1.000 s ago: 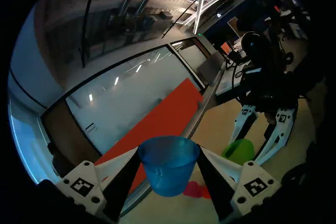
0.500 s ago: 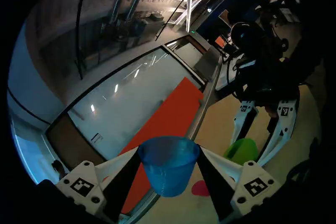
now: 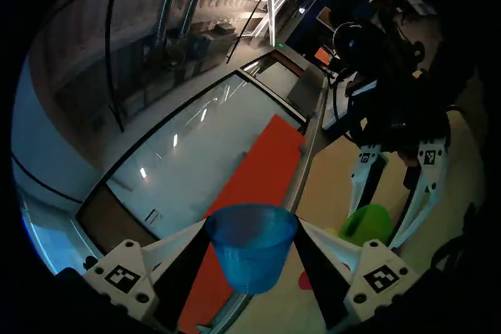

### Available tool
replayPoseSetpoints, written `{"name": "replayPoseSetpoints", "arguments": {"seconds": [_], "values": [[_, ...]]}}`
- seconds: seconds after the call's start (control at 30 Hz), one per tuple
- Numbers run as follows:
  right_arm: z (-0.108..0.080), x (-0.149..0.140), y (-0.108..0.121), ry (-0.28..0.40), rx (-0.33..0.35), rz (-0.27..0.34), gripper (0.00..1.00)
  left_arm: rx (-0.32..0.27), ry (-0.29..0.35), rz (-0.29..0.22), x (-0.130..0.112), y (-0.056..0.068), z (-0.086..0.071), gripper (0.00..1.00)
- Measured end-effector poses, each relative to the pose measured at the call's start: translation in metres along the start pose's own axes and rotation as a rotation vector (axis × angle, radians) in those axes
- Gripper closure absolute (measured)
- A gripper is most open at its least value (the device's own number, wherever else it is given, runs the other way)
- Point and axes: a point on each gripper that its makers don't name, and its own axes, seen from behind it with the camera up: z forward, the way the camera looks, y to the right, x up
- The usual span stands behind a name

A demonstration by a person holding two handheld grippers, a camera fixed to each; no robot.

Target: Pour water

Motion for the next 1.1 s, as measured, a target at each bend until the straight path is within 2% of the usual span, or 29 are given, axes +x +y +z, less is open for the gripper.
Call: {"name": "replayPoseSetpoints", "arguments": {"seconds": [1.1], "values": [[0.0041,0.0014,0.0002,0.003,0.016,0.001,0.10,0.020,0.004,0.145,0.0041,0.0011,0.0062,0.12]]}}
